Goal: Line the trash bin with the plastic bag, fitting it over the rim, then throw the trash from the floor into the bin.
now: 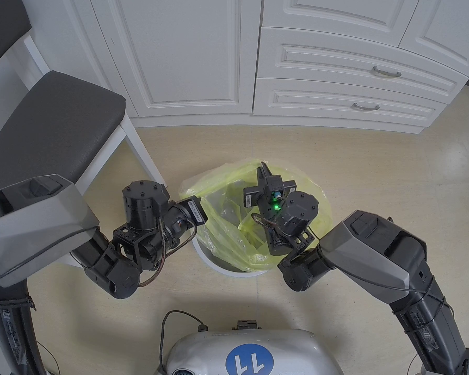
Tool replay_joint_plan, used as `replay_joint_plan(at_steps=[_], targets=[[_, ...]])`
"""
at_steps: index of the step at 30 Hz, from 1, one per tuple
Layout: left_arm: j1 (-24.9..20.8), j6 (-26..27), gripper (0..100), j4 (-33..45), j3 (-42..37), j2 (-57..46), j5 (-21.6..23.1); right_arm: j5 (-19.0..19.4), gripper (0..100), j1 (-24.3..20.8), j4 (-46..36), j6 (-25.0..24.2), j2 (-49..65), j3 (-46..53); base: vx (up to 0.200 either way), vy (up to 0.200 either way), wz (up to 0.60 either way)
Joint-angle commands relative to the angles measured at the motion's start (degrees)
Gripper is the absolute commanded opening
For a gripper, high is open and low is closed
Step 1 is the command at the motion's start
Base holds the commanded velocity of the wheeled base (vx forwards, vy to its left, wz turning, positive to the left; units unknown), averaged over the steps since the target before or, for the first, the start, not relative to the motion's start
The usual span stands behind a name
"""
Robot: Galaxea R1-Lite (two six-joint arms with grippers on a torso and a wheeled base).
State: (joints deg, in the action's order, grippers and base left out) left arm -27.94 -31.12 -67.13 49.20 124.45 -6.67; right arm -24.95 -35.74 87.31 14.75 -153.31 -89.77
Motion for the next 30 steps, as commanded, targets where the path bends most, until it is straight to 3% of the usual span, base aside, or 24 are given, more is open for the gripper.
replay_joint_plan(at_steps=[1,6,13,18,25,26,30], targets=[[-0.1,1.33,0,2.97,-2.71,-2.11,0.96,-0.01,0,-1.7,0.67,-0.16,2.93,8.3,0.0,0.0,0.0],[-0.01,1.33,0,6.4,-2.97,-6.33,2.54,0.7,0,-3.19,0.49,-2.36,7.85,14.63,0.0,0.0,0.0],[0.08,0.89,0,5.87,-1.3,-6.42,2.1,0.7,0,0.67,-1.97,-4.56,5.74,5.92,0.0,0.0,0.0],[0.08,0.89,0,5.96,-1.3,-5.8,2.19,-0.01,0,0.85,-5.75,-8.42,2.49,-1.99,0.0,0.0,0.0],[0.34,1.24,0,5.87,-1.56,-6.5,2.01,-1.76,0,0.76,-8.38,-8.42,-1.91,-10.6,0.0,0.0,0.0],[0.34,1.24,0,5.87,-1.56,-6.5,2.01,-1.76,100,0.76,-8.38,-8.42,-1.91,-10.6,0.0,0.0,0.0],[0.17,1.42,0,5.87,-1.83,-6.68,2.01,-1.94,100,-0.12,-5.75,-8.42,-0.59,-9.02,0.0,0.0,0.0]])
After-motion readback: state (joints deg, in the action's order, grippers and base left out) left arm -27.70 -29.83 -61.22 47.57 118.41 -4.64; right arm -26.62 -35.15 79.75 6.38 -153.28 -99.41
